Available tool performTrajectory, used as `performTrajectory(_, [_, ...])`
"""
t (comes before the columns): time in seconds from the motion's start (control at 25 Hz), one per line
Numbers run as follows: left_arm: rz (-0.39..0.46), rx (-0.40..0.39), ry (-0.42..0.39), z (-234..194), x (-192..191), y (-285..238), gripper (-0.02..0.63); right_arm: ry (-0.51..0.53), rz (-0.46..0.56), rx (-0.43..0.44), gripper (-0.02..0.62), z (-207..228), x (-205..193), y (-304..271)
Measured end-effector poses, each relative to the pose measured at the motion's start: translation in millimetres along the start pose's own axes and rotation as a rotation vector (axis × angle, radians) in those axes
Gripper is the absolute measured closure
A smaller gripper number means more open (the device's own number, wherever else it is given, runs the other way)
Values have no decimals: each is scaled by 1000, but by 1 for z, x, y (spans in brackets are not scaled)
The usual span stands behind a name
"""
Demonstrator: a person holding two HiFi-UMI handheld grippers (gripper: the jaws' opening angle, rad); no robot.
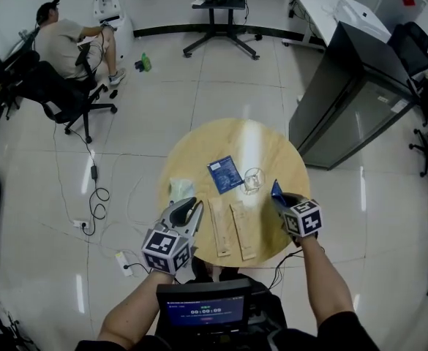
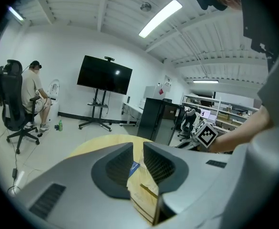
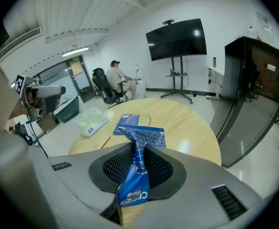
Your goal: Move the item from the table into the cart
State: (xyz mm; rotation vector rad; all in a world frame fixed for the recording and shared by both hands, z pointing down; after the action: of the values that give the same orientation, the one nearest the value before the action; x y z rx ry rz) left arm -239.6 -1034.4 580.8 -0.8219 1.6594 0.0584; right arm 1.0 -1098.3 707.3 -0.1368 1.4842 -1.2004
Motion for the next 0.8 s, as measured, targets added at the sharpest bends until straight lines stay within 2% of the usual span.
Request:
performTrajectory(0.12, [49,-32,-29,18,19,16,565,-37,96,-20,532,-14,17,40])
performTrajectory(0.2, [76,-57,-77,29,30,26,565,-62,164,-43,532,-23,26,67])
performTrajectory(0.4, [95,-165,-120,50,39,52,577,-122,308,-126,532,-60,34,132])
performTrajectory(0.56, [92,-292,-171,64,41,78,603,-190,423,-190,532,-107,36,181])
performTrajectory(0.8, [92,-449,-170,82,43,116,603,-204,517,-315,532,-173,22,243])
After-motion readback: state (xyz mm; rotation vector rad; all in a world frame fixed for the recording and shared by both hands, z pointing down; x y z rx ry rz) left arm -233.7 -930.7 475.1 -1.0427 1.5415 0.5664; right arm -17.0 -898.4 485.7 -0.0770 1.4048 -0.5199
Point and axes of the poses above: the fingertips, and each gripper's own axes: y backward along the fingers, z to its right, x out of its top, the point moved 2 cm from there along y, backward along the fingers, and after that the axes turned 3 degrees about -x, right-handed, at the moved point
